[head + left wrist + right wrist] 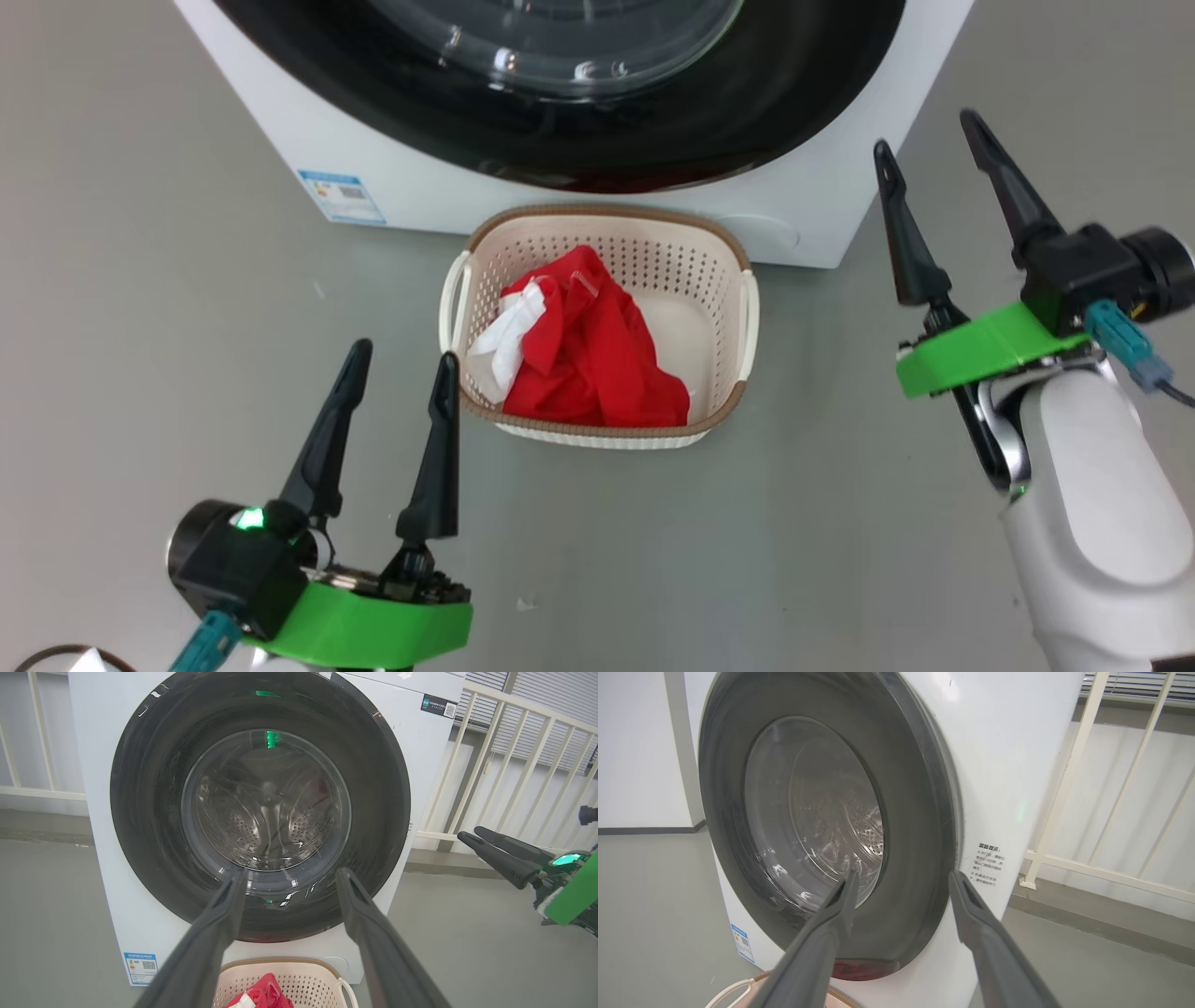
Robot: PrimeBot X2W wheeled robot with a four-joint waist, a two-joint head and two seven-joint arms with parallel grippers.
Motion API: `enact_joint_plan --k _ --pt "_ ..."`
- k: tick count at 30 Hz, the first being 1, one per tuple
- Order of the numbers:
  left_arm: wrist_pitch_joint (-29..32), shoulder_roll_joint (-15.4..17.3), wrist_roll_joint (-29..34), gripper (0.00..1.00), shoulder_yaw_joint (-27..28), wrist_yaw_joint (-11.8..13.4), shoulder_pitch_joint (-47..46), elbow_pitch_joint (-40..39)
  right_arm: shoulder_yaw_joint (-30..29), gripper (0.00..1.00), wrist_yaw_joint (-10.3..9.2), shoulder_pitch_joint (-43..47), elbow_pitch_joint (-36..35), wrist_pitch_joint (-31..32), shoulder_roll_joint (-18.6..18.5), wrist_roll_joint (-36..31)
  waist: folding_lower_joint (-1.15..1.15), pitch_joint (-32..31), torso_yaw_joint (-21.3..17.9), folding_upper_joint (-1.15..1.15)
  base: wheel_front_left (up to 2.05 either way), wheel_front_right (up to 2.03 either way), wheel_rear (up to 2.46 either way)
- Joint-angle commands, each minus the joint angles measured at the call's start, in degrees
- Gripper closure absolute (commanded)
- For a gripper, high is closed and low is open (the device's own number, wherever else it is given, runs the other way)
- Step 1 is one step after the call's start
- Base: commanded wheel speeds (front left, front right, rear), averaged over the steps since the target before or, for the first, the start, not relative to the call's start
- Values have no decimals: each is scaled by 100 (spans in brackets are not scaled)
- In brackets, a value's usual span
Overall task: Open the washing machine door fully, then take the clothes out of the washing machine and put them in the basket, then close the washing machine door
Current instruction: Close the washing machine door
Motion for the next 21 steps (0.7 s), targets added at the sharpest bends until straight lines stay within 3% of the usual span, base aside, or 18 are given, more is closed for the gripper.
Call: enact_joint_plan --k 1,21 --pt "-44 61 56 0 226 -3 59 -98 56 0 -8 191 -282 5 73 67 0 -185 -160 0 0 0 0" --pt "-44 66 549 0 465 57 582 30 -199 0 -8 2075 -1590 5 74 469 0 -949 -721 0 0 0 0"
